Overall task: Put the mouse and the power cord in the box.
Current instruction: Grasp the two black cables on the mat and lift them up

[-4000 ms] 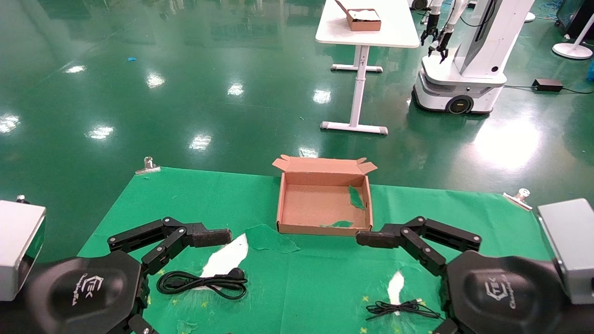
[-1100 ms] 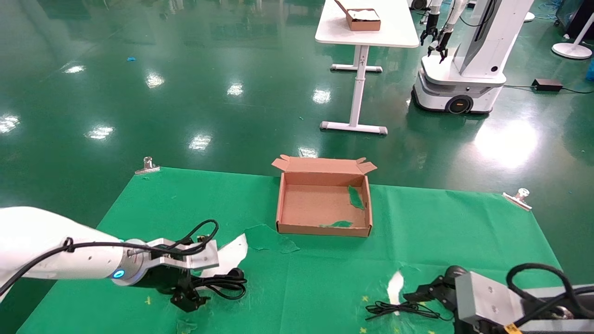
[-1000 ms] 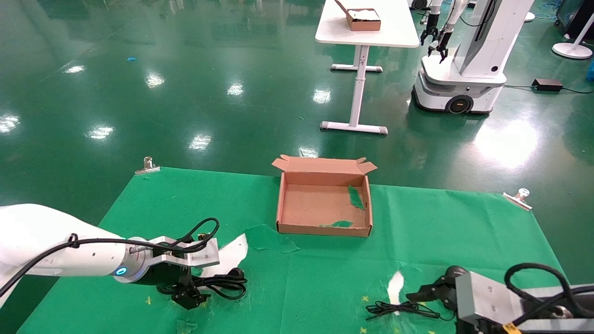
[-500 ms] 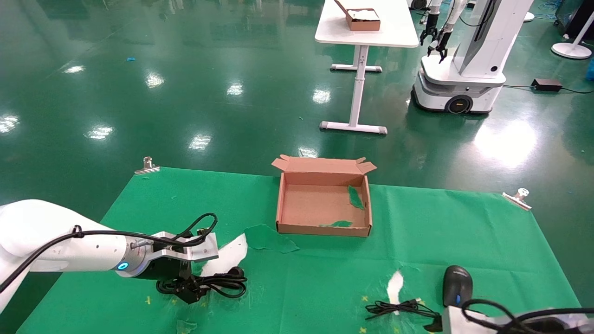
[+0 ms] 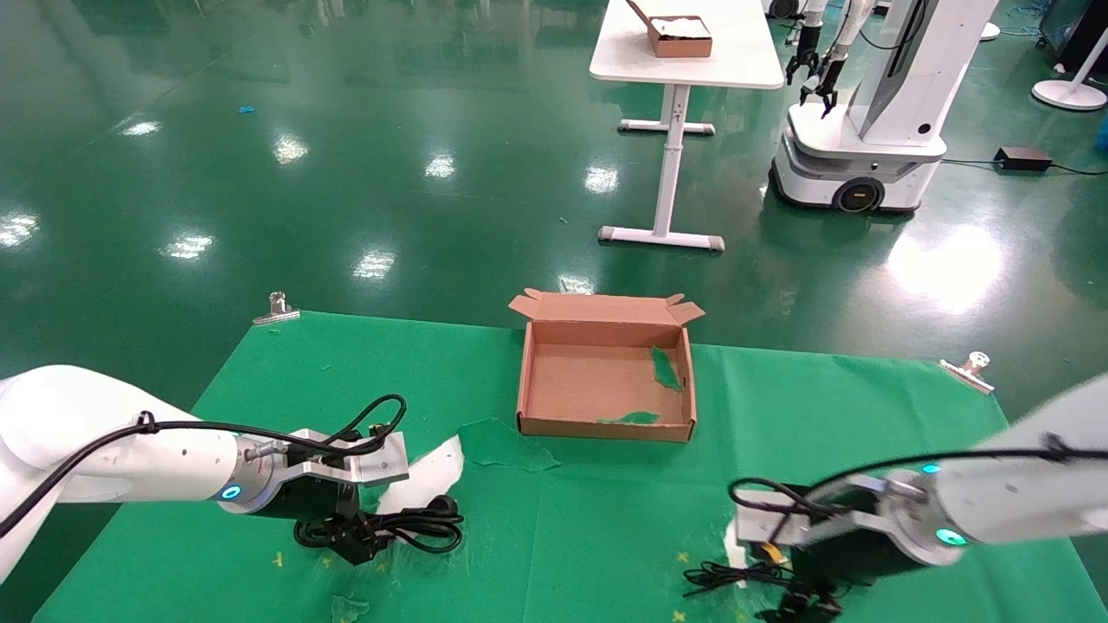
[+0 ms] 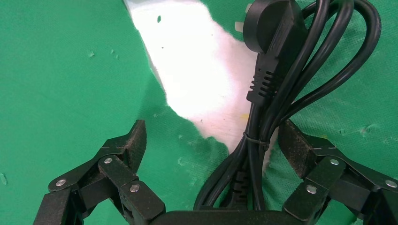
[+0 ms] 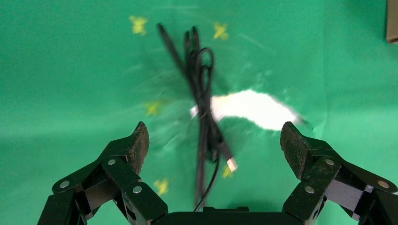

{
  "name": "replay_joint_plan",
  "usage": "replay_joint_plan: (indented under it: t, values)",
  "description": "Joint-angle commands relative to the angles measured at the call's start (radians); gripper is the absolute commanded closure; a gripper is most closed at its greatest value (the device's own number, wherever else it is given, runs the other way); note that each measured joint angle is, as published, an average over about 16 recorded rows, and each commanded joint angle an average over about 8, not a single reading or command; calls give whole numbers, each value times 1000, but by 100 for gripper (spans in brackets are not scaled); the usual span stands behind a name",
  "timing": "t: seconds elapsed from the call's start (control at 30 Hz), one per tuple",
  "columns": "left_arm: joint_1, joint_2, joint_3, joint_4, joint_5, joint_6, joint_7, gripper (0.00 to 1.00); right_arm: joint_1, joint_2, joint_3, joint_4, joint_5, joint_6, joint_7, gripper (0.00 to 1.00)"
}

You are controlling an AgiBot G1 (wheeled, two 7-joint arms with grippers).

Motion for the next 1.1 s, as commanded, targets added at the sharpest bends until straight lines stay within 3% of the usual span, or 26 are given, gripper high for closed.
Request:
replay_joint_plan:
  t: [0.03,0.13,0.37,0.4,1.1]
  values:
    - [-2,2,-1,9,-2,-1,6,0,35,-53,-11,-93,-20,20,-35,0]
    - [-5,5,-1,17,-3,-2,12,4,59,-91,-15,-181,-27,42,-73,4]
    - [-8,8,-2,31,-5,-5,18,90,92,-144,-28,-299,-52,77,-106,89]
    - [-8,8,-2,32,-5,-5,19,99,95,-148,-29,-308,-54,79,-108,98]
    - [-7,7,-2,24,-6,-5,17,100,79,-122,-23,-255,-40,63,-101,100]
